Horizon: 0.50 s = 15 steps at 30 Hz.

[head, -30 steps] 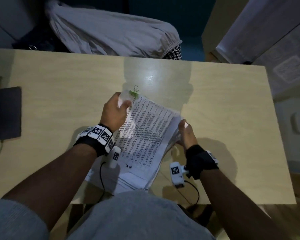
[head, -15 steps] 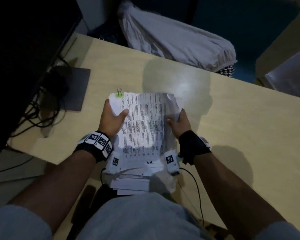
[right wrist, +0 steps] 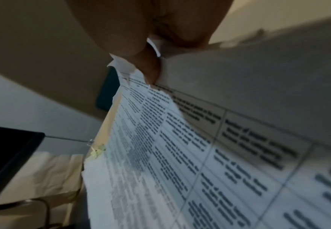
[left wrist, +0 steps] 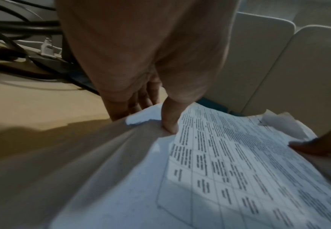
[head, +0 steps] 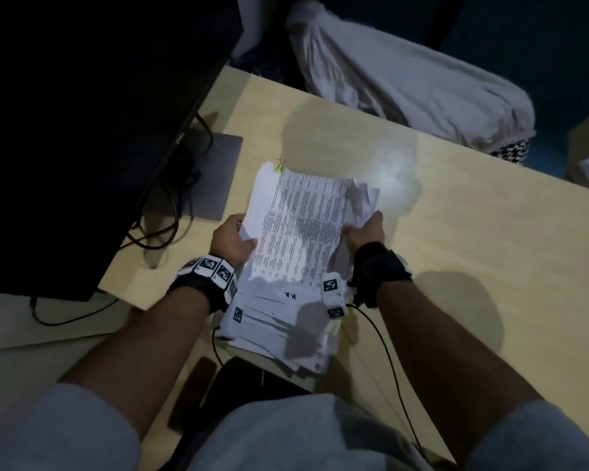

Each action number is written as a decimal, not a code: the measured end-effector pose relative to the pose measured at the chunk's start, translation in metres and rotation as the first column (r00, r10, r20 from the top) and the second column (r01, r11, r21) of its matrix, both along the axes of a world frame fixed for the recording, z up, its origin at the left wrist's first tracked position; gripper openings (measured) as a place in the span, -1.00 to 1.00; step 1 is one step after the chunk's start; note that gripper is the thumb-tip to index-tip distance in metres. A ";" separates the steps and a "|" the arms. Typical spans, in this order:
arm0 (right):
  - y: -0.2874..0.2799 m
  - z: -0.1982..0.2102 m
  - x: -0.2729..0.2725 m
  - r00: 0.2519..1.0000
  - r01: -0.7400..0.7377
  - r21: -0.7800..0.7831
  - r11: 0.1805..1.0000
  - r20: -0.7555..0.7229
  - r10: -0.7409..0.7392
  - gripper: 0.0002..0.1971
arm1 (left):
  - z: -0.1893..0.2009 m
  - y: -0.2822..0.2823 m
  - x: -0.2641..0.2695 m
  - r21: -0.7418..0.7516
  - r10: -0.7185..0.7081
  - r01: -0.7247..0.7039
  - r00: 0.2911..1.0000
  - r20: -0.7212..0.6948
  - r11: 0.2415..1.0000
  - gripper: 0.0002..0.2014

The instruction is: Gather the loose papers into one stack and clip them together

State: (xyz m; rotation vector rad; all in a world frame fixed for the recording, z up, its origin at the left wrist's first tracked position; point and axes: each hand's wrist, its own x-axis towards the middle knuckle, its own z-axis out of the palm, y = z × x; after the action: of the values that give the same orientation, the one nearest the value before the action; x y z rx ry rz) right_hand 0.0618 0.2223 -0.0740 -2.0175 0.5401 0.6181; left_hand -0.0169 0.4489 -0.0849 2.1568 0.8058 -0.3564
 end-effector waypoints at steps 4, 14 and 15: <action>0.001 -0.002 0.001 1.000 -0.006 -0.098 0.995 -0.004 0.006 -0.31 | -0.010 -0.007 -0.002 0.119 -0.088 0.090 0.996 -0.016 0.989 -0.50; 0.019 -0.014 0.002 0.997 -0.049 -0.091 0.995 -0.070 0.043 -0.32 | -0.021 0.009 -0.002 0.235 -0.056 0.054 0.998 0.002 0.971 -0.52; 0.021 -0.012 0.000 0.997 -0.049 -0.094 0.994 -0.066 0.043 -0.33 | -0.019 0.009 -0.002 0.235 -0.046 0.044 0.999 0.001 0.971 -0.50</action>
State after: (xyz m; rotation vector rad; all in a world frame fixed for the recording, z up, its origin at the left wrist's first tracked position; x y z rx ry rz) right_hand 0.0613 0.2437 -0.0856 -2.1108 0.5724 0.6980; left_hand -0.0187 0.4576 -0.1041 2.3988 0.8312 -0.2886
